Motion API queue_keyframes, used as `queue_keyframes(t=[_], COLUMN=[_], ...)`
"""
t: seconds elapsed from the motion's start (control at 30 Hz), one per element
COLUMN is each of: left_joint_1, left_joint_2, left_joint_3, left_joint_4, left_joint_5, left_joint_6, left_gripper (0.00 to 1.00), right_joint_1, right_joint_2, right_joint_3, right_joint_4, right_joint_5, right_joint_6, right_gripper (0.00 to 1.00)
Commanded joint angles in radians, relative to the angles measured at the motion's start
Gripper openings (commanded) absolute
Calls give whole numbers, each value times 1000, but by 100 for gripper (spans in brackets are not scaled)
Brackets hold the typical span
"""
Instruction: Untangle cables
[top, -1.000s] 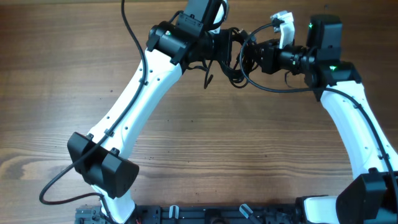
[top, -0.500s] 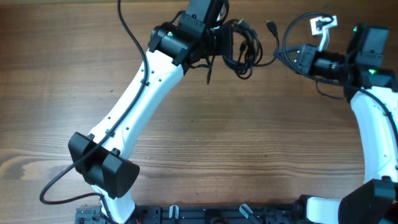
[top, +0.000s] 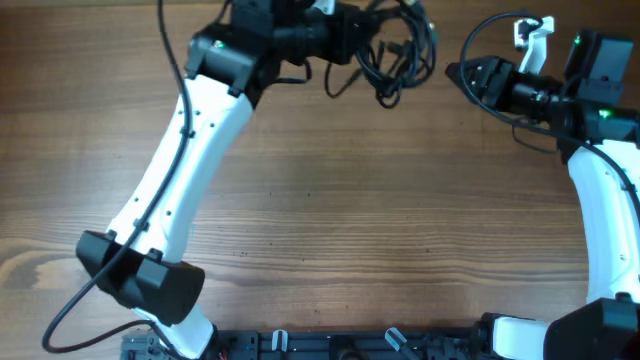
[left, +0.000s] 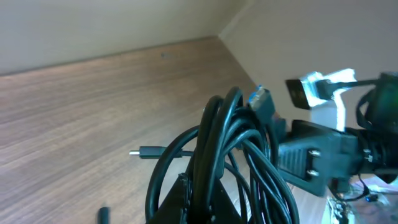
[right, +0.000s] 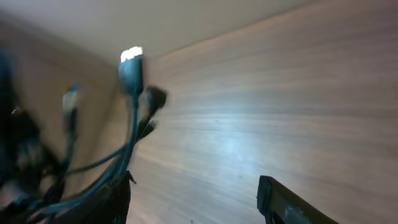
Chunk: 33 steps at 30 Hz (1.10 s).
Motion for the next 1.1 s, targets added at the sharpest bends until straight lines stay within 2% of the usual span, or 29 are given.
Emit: queue_keyframes(t=[0.0, 0.1, 0.3, 0.33, 0.37, 0.43, 0.47, 0.67, 0.73, 0.83, 0.97, 1.03, 1.07], left_joint_1=[-4, -4, -5, -5, -4, -4, -4, -4, -4, -4, -3, -1, 1], left_joint_2=[-32, -32, -31, -31, -31, -31, -31, -31, -31, -31, -31, -31, -31], left_joint_3=[8, 8, 8, 8, 8, 8, 8, 8, 8, 8, 8, 8, 8], left_joint_4=[10, 9, 2, -6, -19, -32, -35, -27, 22, 98, 145, 144, 140], left_joint_5=[41, 41, 41, 41, 42, 42, 45, 116, 183, 194, 194, 190, 179], left_joint_6=[20, 16, 16, 16, 16, 16, 16, 16, 16, -32, -45, -45, -45], left_gripper=[4, 4, 4, 4, 4, 4, 4, 4, 4, 4, 4, 4, 4], right_joint_1=[1, 37, 151, 168, 193, 225, 235, 237, 238, 256, 283, 267, 233], right_joint_2=[-63, -72, -72, -72, -72, -65, -60, -11, 37, 113, 140, 133, 112], right_joint_3=[24, 24, 24, 24, 24, 24, 24, 24, 23, 23, 23, 23, 23], right_joint_4=[66, 87, 99, 101, 101, 98, 101, 146, 113, 93, 71, 80, 82], right_joint_5=[-189, -108, 45, 113, 272, 500, 544, 546, 464, 262, 241, 238, 220], right_joint_6=[-33, 58, 135, 168, 233, 315, 330, 337, 334, 321, 285, 281, 282], right_gripper=[68, 68, 66, 62, 59, 57, 56, 56, 55, 46, 42, 44, 54])
